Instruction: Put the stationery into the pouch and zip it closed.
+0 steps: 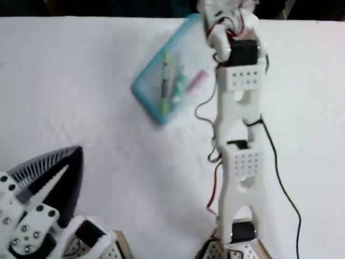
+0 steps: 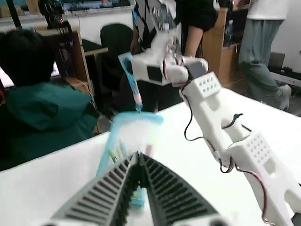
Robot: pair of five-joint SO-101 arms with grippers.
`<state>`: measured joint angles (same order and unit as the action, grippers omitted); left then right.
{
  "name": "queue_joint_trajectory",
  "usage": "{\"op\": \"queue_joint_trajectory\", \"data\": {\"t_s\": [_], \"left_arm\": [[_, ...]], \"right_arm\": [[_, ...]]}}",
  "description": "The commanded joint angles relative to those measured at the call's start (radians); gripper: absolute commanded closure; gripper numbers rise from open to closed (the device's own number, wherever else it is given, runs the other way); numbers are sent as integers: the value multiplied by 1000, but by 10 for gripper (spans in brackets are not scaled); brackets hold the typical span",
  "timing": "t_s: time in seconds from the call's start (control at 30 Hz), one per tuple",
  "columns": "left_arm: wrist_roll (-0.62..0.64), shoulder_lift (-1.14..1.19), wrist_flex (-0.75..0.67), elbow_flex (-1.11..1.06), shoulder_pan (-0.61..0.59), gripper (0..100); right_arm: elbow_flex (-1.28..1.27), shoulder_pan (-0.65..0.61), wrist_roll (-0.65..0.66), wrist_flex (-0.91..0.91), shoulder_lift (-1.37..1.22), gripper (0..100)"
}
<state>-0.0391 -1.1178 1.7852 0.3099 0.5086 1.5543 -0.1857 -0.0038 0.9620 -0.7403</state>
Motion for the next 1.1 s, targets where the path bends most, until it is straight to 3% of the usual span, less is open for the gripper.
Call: {"op": "queue_joint_trajectory", "data": {"t_s": [0.0,0.23,0.47,0.83,1.07], "left_arm": [[0,21,-17,-17,-4,976],[-6,21,-23,-54,-4,975],[0,19,-44,-138,-7,822],[-8,19,-101,-267,-245,744],[-2,19,-104,-319,-255,736]], "right_arm": [[18,-88,11,-2,162,983],[9,-246,11,1,352,983],[9,-349,92,7,453,983],[18,-360,89,96,499,983],[18,-363,87,176,553,983]]}}
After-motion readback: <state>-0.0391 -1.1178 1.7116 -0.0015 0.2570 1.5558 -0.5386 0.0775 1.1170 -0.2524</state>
